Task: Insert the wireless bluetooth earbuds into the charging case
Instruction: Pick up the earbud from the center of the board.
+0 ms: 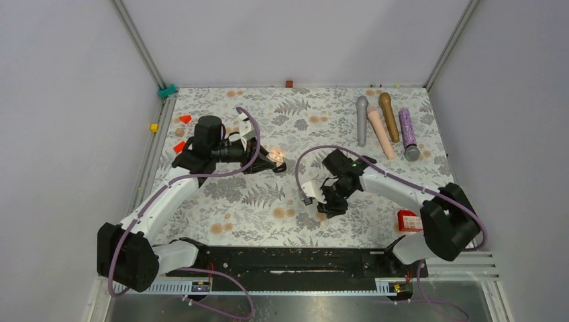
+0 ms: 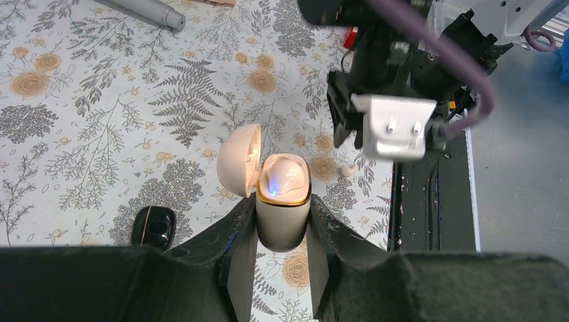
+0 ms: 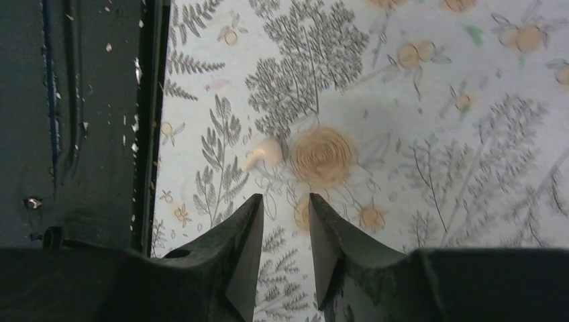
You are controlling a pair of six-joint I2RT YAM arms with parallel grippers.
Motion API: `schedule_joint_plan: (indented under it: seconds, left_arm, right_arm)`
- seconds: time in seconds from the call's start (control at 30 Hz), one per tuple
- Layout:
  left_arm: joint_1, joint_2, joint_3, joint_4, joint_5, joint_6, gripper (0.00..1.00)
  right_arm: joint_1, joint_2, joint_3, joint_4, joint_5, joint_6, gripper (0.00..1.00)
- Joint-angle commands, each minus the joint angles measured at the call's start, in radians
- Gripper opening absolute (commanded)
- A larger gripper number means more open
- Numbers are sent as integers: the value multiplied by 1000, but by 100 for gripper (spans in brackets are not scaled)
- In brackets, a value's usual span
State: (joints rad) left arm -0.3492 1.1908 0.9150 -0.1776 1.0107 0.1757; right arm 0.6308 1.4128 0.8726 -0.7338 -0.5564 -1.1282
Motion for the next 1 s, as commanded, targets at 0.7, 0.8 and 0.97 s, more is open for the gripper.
schedule_joint_plan:
  seconds: [0.7, 0.8, 0.97]
  left_arm:
    - [77, -86, 22, 76, 30, -28, 0]
    - [78, -84, 23, 78, 32, -29, 0]
    - [81, -89, 21, 77, 35, -30, 0]
  right_arm:
    - [262, 168, 1, 167, 361, 463, 59]
    - [272, 180, -7, 185, 392, 464, 62]
    - [276, 183, -21, 207, 478, 418, 62]
